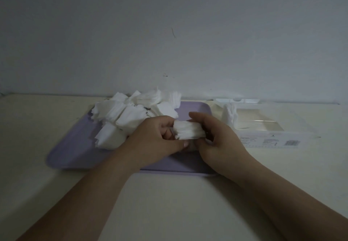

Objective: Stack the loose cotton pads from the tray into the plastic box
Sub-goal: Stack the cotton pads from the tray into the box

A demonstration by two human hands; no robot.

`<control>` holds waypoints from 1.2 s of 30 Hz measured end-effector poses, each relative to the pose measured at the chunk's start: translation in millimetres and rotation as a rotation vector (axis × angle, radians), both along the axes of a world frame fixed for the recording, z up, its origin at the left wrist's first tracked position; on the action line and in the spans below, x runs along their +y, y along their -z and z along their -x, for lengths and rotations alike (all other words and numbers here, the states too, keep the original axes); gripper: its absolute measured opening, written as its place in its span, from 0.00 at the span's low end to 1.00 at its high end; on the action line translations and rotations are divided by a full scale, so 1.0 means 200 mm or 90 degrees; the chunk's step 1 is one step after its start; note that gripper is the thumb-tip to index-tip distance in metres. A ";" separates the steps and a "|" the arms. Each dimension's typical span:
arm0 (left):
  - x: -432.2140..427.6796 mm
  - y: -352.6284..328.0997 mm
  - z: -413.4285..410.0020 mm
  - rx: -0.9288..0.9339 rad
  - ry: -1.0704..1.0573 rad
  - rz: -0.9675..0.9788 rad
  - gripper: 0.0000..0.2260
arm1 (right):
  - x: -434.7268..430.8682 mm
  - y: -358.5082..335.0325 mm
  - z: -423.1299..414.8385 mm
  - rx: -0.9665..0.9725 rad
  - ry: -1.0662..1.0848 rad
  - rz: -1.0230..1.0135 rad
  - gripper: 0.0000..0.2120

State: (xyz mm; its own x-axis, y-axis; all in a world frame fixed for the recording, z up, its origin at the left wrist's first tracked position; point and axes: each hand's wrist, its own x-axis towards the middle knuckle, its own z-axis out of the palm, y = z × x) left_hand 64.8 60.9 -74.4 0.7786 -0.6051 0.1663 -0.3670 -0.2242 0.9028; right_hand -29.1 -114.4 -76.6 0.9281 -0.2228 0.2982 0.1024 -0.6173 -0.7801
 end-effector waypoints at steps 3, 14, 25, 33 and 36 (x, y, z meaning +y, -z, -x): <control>-0.01 0.00 0.01 0.016 0.013 0.008 0.14 | 0.01 -0.02 0.01 0.059 -0.006 -0.025 0.34; -0.04 0.03 0.03 -0.009 0.016 0.016 0.13 | 0.03 -0.05 0.00 0.106 -0.070 -0.345 0.42; -0.06 0.03 0.05 -0.046 0.007 0.020 0.12 | 0.09 -0.04 -0.06 0.036 0.028 -0.512 0.18; -0.09 0.06 0.06 -0.081 -0.015 -0.025 0.08 | 0.07 -0.04 -0.07 0.031 0.037 -0.643 0.22; -0.07 0.03 0.07 -0.063 -0.023 -0.004 0.06 | 0.04 -0.03 -0.07 0.029 0.015 -0.699 0.18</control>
State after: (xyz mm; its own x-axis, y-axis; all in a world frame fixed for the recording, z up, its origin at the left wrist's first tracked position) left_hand 50.5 47.1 -79.5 0.7803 -0.5778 0.2393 -0.4456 -0.2452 0.8610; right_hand -15.1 -105.9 -70.7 0.9252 -0.3639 -0.1075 0.0575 0.4145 -0.9082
